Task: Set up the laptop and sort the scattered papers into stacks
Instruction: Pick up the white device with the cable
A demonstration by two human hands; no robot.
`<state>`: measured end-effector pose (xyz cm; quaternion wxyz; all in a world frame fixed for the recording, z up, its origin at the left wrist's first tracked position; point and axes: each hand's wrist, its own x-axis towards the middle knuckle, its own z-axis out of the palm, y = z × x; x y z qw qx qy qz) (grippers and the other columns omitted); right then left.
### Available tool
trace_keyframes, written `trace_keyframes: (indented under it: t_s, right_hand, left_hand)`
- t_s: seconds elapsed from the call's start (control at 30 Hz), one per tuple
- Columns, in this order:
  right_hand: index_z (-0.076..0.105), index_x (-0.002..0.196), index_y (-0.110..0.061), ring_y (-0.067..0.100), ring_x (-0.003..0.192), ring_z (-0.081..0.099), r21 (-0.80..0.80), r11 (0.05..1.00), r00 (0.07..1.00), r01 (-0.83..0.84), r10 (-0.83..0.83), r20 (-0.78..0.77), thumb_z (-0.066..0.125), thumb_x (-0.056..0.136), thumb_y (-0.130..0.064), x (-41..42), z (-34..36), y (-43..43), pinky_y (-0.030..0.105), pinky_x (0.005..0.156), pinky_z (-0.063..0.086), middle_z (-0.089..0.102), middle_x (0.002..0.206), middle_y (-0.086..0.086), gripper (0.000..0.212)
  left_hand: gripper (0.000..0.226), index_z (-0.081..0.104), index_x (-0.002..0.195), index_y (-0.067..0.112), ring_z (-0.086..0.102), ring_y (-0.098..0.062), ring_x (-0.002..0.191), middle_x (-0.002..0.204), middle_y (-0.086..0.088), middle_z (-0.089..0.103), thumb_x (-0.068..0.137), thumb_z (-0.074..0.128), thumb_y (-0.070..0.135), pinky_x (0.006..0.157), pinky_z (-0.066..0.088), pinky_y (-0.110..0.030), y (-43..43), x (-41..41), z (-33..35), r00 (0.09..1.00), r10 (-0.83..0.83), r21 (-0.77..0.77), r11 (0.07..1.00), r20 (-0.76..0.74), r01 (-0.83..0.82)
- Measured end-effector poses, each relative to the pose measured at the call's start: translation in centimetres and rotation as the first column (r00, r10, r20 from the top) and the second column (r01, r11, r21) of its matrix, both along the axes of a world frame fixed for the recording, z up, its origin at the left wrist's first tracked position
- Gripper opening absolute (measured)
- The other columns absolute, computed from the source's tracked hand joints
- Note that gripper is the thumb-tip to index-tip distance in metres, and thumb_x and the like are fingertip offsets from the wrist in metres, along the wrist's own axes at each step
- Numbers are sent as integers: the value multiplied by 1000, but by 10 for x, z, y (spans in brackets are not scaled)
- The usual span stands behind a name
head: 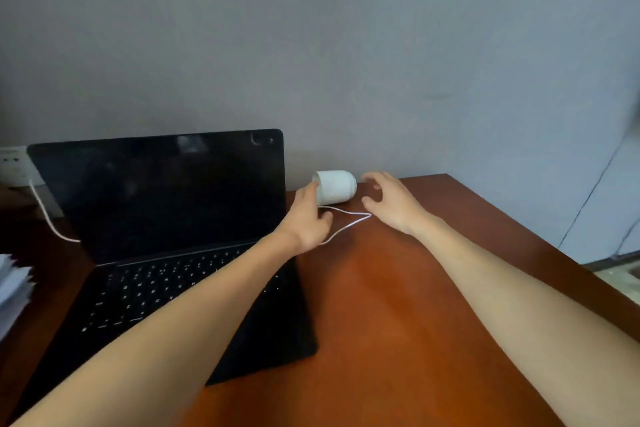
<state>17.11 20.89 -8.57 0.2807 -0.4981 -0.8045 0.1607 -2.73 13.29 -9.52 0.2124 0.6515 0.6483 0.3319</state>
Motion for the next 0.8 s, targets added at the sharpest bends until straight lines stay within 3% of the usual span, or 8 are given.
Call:
trace_keyframes:
  t_s: [0.23,0.37,0.57,0.63,0.7,0.8]
  right_hand:
    - [35,155,-19,18,149,23,-37,996,995,-79,81,60,78,86,-23,-17,-17,78,23,113,17,34,160,-1,81]
    - [42,148,-19,23,137,34,-31,986,982,-162,164,91,84,77,-17,-32,-25,96,26,104,29,47,146,2,83]
    - [41,150,-25,17,131,41,21,983,983,-180,179,28,87,74,-29,-33,-39,111,35,109,38,42,143,-4,89]
    - [44,147,-30,15,125,47,51,981,982,-187,186,19,87,73,-36,-29,-41,113,38,105,44,45,138,-9,86]
    - [45,145,-33,13,122,51,60,980,981,-192,193,-10,86,73,-42,-21,-42,112,38,102,47,48,135,-11,83]
    - [46,143,-37,10,120,51,59,981,976,-185,190,-109,86,74,-42,-5,-40,108,34,101,47,48,134,-13,80]
  left_hand:
    - [60,39,152,5,44,-30,141,149,-17,46,94,52,-4,114,34,-30,73,9,-26,965,147,-48,989,217,-140]
    - [56,46,146,8,55,-25,131,138,-10,59,93,50,-6,101,42,-27,85,8,-31,952,125,-50,992,279,-116]
    - [47,47,143,10,58,-12,103,112,1,60,98,52,-2,73,41,-8,96,5,-29,961,61,-16,998,270,-58]
    - [51,47,147,11,56,-14,109,116,-1,57,98,51,-3,80,39,-8,97,7,-28,966,36,-7,999,254,-36]
    - [56,44,152,15,53,-20,122,125,-4,54,99,50,-2,97,37,-18,98,9,-25,972,12,7,1000,234,-14]
    - [63,42,154,25,37,-22,137,138,-5,44,97,54,1,113,28,-26,101,11,-19,982,7,77,997,188,-22]
